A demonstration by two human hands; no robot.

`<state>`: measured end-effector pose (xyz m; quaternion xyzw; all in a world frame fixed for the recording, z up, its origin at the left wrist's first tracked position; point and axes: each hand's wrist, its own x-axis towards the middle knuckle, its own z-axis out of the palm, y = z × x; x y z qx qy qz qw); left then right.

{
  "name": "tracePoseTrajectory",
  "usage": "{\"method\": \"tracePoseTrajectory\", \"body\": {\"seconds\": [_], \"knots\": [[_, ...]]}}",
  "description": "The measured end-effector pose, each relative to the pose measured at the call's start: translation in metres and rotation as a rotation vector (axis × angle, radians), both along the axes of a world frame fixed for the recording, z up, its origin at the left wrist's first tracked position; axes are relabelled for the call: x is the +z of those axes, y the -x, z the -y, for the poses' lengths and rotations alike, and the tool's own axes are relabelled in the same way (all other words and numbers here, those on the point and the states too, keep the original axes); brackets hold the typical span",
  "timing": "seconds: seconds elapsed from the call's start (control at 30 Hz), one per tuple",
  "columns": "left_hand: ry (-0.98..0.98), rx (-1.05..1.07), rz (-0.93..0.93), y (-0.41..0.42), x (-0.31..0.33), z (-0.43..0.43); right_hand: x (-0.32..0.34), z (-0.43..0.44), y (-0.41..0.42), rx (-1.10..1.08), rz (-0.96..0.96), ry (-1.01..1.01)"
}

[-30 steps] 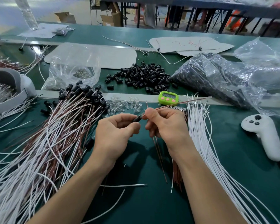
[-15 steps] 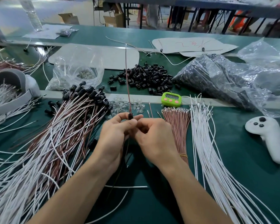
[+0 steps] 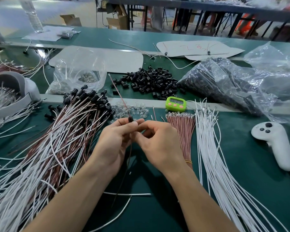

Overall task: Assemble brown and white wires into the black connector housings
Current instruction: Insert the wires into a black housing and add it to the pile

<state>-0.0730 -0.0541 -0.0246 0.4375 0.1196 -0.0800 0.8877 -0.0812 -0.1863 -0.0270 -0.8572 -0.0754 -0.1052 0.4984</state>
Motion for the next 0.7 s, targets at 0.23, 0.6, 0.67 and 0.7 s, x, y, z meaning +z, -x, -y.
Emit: {"method": "tracePoseTrajectory", "body": {"seconds": [0.23,0.6,0.67,0.7], "knots": [[-0.016,-0.022,0.005,0.003,0.0,0.008,0.005,0.001,0.001,0.022,0.022,-0.012],[0.173,0.14,0.058,-0.007,0.005,-0.017,0.024,0.032,-0.003,-0.12,-0.117,0.39],[0.198,0.171,0.06,-0.009,0.007,-0.023,0.03,0.043,-0.003,-0.218,-0.146,0.52],[0.203,0.184,0.058,-0.01,0.008,-0.024,0.033,0.047,-0.003,-0.282,-0.174,0.583]]}}
